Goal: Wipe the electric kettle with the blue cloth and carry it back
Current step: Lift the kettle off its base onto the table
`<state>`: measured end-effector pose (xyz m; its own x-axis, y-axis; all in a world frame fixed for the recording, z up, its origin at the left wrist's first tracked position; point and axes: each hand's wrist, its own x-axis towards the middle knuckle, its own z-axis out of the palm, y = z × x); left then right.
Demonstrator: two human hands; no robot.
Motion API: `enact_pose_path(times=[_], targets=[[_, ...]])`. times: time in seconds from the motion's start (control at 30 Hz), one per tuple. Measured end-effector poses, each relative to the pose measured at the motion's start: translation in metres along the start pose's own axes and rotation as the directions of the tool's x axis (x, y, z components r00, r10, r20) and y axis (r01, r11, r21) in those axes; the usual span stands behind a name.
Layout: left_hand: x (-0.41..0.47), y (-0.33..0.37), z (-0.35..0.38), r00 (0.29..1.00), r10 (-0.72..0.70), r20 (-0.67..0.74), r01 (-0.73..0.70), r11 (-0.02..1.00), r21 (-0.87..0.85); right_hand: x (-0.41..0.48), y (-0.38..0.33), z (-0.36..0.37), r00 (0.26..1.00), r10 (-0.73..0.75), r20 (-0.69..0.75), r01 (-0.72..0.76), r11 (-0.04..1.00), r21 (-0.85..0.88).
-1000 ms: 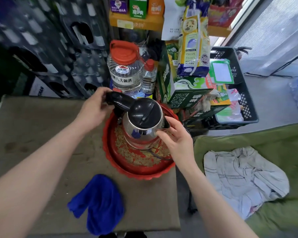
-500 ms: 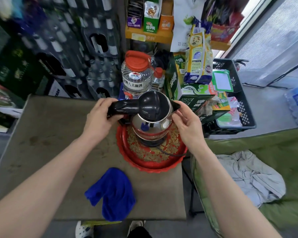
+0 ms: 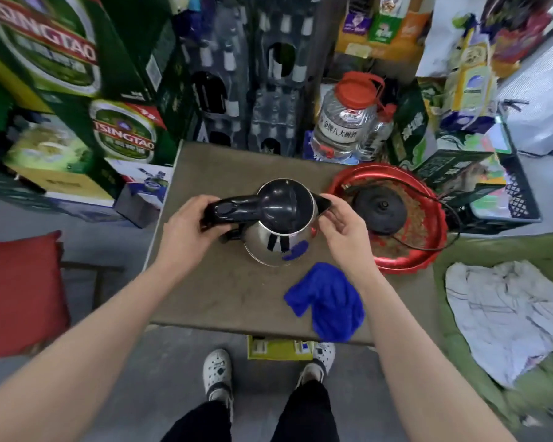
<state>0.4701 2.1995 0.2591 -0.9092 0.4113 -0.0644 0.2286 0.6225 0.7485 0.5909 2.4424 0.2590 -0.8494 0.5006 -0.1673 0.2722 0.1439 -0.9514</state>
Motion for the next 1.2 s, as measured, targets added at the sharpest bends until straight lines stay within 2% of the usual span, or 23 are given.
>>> enact_pose_path(times=[0.17,0.27,0.53,0.6,0.67,0.73,0.8,0.9,0.97,1.07,1.13,1.2], targets=[[-0.046,-0.064,-0.031,0.996,-0.086,0.016,0.086,0.996,0.007,-0.041,0.015,0.068,0.996,0.088,0.035,-0.087,0.996,-0.026],[-0.062,-0.088,-0.038,0.991,-0.129,-0.023,0.129,0.992,0.000,-0.050,0.020,0.092,0.994,0.096,0.049,-0.095,0.995,-0.023],[-0.068,-0.110,-0.034,0.981,-0.146,-0.129,0.144,0.989,-0.030,-0.029,0.028,0.120,0.994,0.089,0.068,-0.091,0.995,0.029],[-0.070,-0.106,-0.028,0.985,-0.133,-0.110,0.132,0.991,-0.010,-0.033,0.040,0.110,0.990,0.129,0.064,-0.128,0.992,-0.021],[-0.069,-0.105,-0.029,0.985,-0.134,-0.111,0.133,0.991,-0.017,-0.039,0.056,0.095,0.983,0.185,0.013,-0.181,0.972,-0.151],[-0.074,-0.105,-0.027,0.983,-0.146,-0.110,0.137,0.987,-0.087,-0.045,0.082,0.068,0.957,0.264,-0.116,-0.289,0.893,-0.346],[-0.082,-0.110,-0.023,0.979,-0.174,-0.107,0.158,0.976,-0.148,-0.049,0.111,0.036,0.900,0.357,-0.249,-0.435,0.750,-0.499],[-0.103,-0.124,-0.013,0.965,-0.249,-0.087,0.238,0.964,-0.118,-0.053,0.147,0.008,0.772,0.535,-0.342,-0.617,0.504,-0.604],[-0.118,-0.138,-0.005,0.953,-0.299,-0.046,0.295,0.952,-0.077,-0.056,0.157,0.005,0.719,0.595,-0.358,-0.656,0.414,-0.631],[-0.134,-0.144,0.006,0.951,-0.303,0.055,0.301,0.953,0.044,-0.062,0.148,0.014,0.748,0.599,-0.285,-0.626,0.496,-0.602],[-0.140,-0.132,0.012,0.949,-0.272,0.162,0.259,0.961,0.100,-0.071,0.133,0.020,0.803,0.559,-0.207,-0.572,0.623,-0.533],[-0.147,-0.110,0.018,0.948,-0.193,0.253,0.186,0.981,0.051,-0.085,0.107,0.022,0.879,0.462,-0.118,-0.460,0.756,-0.465]])
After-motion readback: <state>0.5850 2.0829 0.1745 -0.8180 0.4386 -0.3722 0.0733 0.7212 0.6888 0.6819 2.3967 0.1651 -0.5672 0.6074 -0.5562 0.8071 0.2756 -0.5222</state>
